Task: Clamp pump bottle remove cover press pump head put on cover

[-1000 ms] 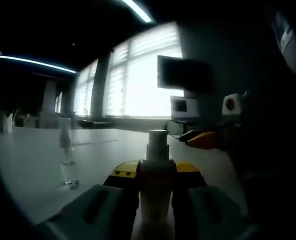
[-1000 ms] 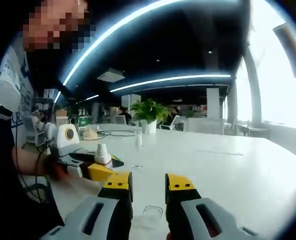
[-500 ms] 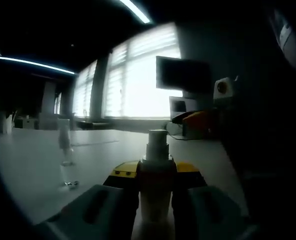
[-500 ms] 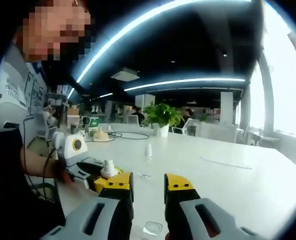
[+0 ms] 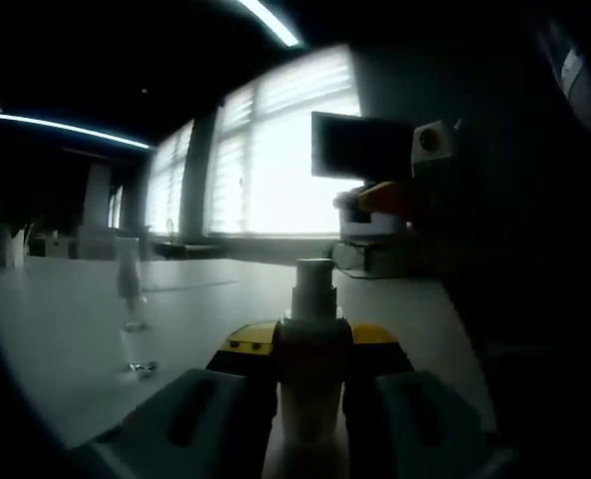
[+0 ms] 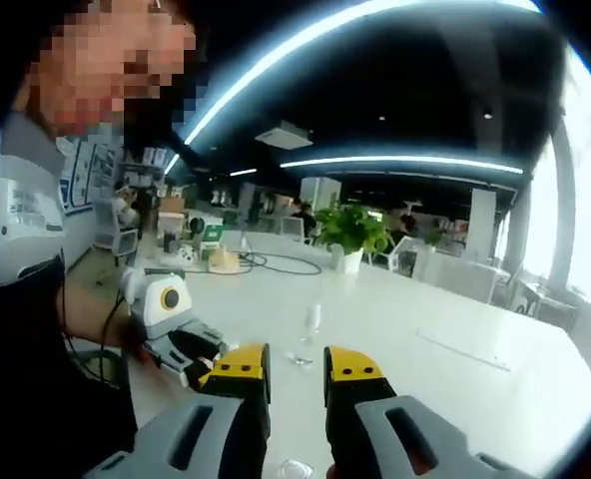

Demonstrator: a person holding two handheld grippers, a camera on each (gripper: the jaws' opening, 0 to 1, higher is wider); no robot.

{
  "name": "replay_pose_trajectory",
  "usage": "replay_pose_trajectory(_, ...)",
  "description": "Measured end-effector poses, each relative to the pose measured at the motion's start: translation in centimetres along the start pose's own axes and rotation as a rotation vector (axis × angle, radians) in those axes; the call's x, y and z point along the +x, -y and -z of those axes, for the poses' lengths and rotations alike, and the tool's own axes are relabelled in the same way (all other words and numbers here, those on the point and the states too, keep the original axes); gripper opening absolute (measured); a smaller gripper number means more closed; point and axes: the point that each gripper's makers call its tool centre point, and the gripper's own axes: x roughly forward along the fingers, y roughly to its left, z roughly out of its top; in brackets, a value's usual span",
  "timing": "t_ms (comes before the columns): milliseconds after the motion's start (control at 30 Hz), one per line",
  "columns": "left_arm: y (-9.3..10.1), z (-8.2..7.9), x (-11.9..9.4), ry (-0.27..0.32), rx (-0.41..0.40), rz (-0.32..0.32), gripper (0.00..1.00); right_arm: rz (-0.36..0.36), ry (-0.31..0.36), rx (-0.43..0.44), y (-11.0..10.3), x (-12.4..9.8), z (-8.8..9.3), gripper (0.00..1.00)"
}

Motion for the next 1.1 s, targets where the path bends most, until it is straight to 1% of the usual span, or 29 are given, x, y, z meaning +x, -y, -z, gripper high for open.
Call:
replay_pose_trajectory(133, 0.0, 0.0, 0.0, 0.001, -0.004, 0.001, 0.15, -0.042, -0.028, -0.036, -0.6, 0.4, -0.4, 0.15)
replay_pose_trajectory(233, 0.1, 0.0, 0.1, 0.001, -0.002, 0.004, 0.15, -0.083, -0.047, -0.079, -1.3, 0.8, -0.8, 0.15)
replay_pose_trajectory(367, 0.0, 0.0, 0.1, 0.002, 0.006, 0.0, 0.15, -0.115, -0.054, -0.109, -1.8, 1.5, -1.5, 0.15)
replay_pose_trajectory(567, 0.0, 0.0, 0.0, 0.0, 0.005, 0.003, 0.15, -0.176, -0.09, -0.172, -2.8, 2.5, -1.6, 0.15)
replay_pose_trajectory(733, 0.1, 0.0, 0.0, 0.0, 0.002, 0.008, 0.15, -0.229, -0.122, -0.222, -3.7, 3.2, -2.1, 0.15)
replay_pose_trajectory(833, 0.1, 0.0, 0.0, -0.001, 0.001, 0.009, 0.15, -0.253, -0.143, -0.245, -4.3, 3.8, -1.9, 0.15)
replay_pose_trajectory(900, 0.2, 0.0, 0.0, -0.001, 0.0, 0.009, 0.15, -0.277, -0.166, -0.28, -4.7, 4.1, -1.5, 0.14)
replay_pose_trajectory(1100, 0.2, 0.0, 0.1, -0.001, -0.003, 0.01, 0.15, -0.317, -0.198, -0.33, -5.4, 4.5, -1.6, 0.13)
